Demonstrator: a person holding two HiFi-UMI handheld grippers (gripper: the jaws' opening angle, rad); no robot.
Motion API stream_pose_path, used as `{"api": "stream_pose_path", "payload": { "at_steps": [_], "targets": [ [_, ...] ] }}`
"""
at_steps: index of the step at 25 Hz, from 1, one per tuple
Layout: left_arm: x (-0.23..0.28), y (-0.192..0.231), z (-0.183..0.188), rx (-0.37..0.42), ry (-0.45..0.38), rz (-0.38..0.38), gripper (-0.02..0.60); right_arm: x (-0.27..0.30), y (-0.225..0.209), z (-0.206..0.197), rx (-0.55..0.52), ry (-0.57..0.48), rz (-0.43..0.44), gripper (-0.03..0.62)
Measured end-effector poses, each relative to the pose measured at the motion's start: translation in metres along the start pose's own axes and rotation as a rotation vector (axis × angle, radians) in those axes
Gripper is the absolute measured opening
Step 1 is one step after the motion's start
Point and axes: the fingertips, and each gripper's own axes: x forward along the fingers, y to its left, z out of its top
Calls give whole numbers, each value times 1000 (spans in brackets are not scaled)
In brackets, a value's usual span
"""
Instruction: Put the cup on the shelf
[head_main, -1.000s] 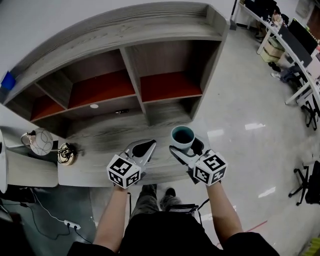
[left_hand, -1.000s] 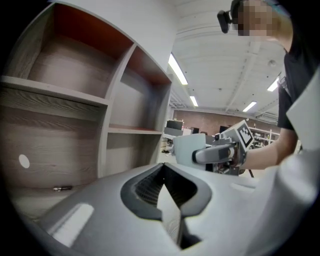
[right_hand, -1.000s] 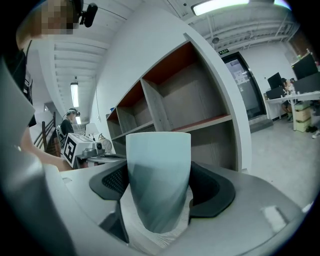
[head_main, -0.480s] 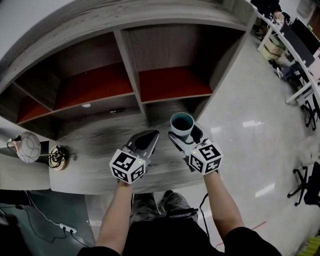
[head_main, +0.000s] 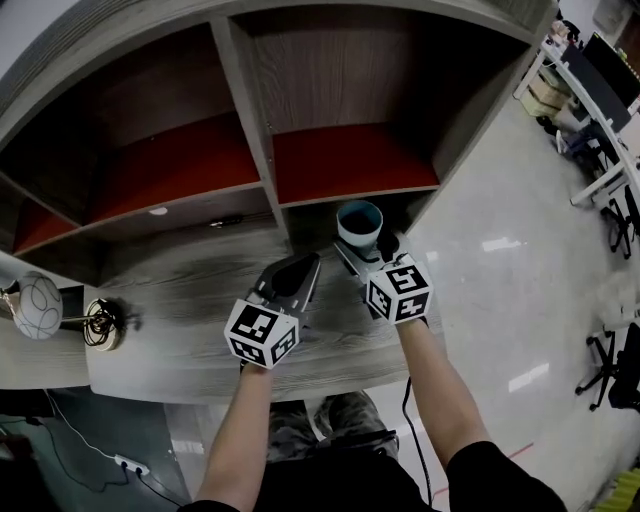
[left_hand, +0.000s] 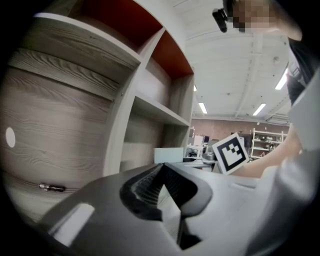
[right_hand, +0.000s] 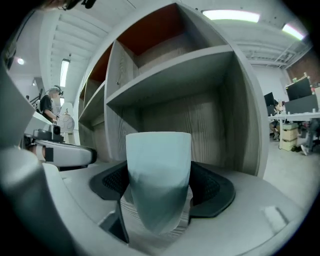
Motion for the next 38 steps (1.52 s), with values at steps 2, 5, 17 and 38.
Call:
{"api": "stream_pose_path", "payload": {
  "at_steps": [2,5,17,38],
  "targets": [
    [4,2,-3,0,-2,0,0,12,-4,-5,-6,0,-7,367],
    [9,6,-5,2,-5,-3,0,30,-10,-13,-16,10,-13,367],
    [12,14,-18,-8,6,0,0,77,-24,-36,-39,58,-27,367],
    [5,6,-11,-23,46,0,0,66,-22,-48,-39,128,-19,367]
  ]
}}
